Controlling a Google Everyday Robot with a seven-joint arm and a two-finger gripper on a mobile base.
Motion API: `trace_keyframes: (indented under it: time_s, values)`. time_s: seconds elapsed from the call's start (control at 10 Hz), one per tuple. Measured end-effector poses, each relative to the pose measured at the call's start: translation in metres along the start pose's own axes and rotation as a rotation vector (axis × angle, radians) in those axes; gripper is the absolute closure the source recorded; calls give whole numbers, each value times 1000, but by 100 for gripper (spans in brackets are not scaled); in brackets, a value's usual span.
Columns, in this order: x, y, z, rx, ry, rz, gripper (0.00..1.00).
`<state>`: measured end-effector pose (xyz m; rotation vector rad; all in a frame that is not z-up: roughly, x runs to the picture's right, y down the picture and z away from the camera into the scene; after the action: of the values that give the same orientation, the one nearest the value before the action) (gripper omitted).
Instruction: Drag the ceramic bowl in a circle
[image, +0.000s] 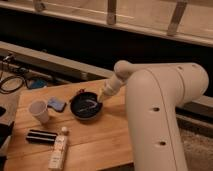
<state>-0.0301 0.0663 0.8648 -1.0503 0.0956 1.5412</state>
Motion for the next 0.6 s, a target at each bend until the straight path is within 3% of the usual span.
trace_keyframes:
  time_s: [0.6]
  values:
    - [2,11,-2,2,-3,-40,90]
